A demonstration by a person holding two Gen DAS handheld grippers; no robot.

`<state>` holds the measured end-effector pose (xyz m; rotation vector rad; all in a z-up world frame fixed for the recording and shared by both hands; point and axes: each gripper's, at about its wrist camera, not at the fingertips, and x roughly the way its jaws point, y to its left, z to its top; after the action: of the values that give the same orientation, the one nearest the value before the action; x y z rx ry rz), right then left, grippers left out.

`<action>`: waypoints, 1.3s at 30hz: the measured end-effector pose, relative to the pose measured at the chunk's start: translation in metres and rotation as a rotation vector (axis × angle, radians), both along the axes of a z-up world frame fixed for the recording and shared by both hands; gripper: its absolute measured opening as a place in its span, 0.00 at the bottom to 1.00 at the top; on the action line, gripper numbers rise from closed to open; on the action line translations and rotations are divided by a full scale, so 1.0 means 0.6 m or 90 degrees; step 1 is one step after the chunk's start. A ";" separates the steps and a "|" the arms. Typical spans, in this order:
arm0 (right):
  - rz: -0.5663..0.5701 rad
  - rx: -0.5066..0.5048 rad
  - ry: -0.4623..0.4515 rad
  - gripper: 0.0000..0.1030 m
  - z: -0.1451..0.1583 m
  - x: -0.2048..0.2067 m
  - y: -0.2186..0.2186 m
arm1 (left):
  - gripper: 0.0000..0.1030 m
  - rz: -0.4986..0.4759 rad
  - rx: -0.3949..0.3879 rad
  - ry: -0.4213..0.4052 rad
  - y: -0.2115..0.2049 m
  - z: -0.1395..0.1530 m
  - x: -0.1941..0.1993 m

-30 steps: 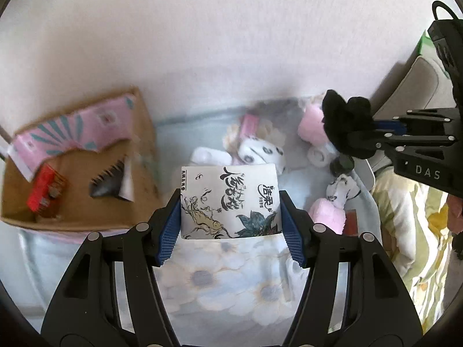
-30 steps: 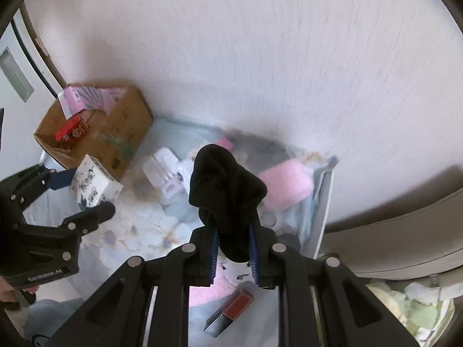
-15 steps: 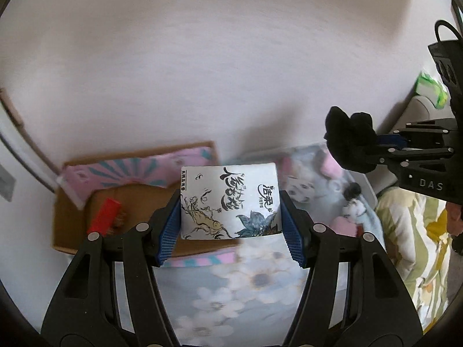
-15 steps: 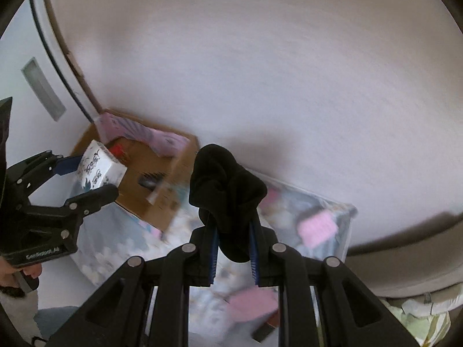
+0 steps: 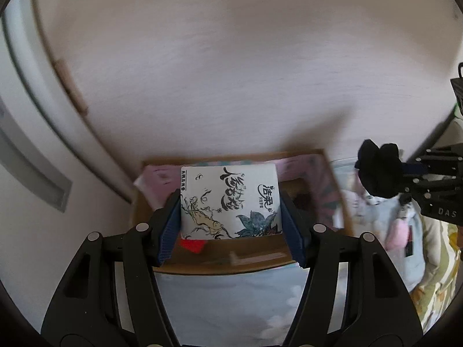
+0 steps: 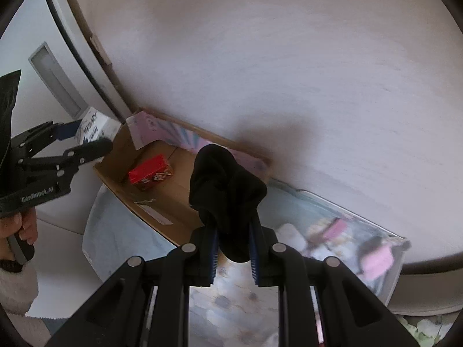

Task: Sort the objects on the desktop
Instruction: 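Carry the tissue pack and black sock over the cardboard box with both tools, then open both tools to release the tissue pack and sock into the box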

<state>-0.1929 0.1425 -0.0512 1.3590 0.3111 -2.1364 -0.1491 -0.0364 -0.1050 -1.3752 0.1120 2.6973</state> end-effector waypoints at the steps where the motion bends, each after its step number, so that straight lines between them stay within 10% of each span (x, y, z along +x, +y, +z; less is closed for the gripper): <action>1: 0.004 0.000 -0.006 0.17 -0.007 -0.002 -0.014 | 0.58 0.007 -0.001 -0.005 -0.012 -0.006 -0.004; 23: 0.042 0.021 -0.109 0.17 -0.128 -0.018 -0.168 | 0.58 0.024 0.030 -0.088 -0.110 -0.146 -0.052; 27: 0.034 0.014 -0.104 0.59 -0.123 -0.020 -0.169 | 1.00 0.009 0.048 -0.095 -0.103 -0.144 -0.059; 29: 0.018 0.023 -0.092 0.78 -0.118 -0.020 -0.165 | 1.00 0.009 0.028 -0.081 -0.098 -0.138 -0.058; 39: -0.007 0.047 -0.062 0.79 -0.102 -0.002 -0.134 | 1.00 -0.036 0.047 -0.022 -0.078 -0.077 -0.030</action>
<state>-0.1939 0.0619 -0.1122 1.5044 0.3463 -2.0777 -0.1669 -0.0835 -0.1510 -1.3760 0.0480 2.6029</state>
